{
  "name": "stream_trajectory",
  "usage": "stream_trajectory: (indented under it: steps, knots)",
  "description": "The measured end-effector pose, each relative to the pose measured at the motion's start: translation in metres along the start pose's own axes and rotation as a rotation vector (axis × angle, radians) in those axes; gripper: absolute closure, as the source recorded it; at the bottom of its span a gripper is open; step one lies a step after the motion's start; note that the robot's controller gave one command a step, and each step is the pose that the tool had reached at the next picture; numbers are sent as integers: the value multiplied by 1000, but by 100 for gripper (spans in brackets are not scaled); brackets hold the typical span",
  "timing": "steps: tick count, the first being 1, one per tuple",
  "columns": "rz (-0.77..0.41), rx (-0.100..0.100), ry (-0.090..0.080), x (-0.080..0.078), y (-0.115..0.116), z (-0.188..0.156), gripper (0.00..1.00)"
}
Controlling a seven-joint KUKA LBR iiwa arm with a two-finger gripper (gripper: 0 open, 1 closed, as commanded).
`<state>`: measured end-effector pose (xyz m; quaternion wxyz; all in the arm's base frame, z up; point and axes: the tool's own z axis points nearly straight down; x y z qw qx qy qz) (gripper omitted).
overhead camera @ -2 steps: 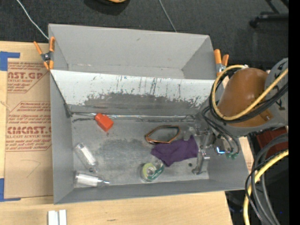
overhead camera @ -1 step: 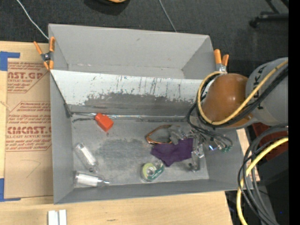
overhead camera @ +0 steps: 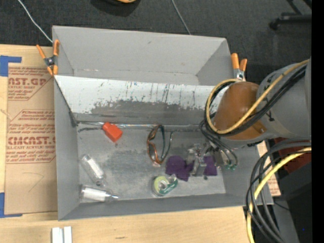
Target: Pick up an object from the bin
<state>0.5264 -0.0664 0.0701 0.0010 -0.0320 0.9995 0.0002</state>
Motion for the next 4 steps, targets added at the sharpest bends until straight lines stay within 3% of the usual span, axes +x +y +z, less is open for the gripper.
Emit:
stream_trajectory:
  steps: [1, 2, 3, 4]
  knots:
    - [0, 0, 0, 0, 0, 0, 100]
    - [76, -2, 2, -2, -7, -102, 100]
    - [-10, 1, -4, -28, 6, -75, 100]
    - [76, -2, -2, -25, 3, -249, 100]
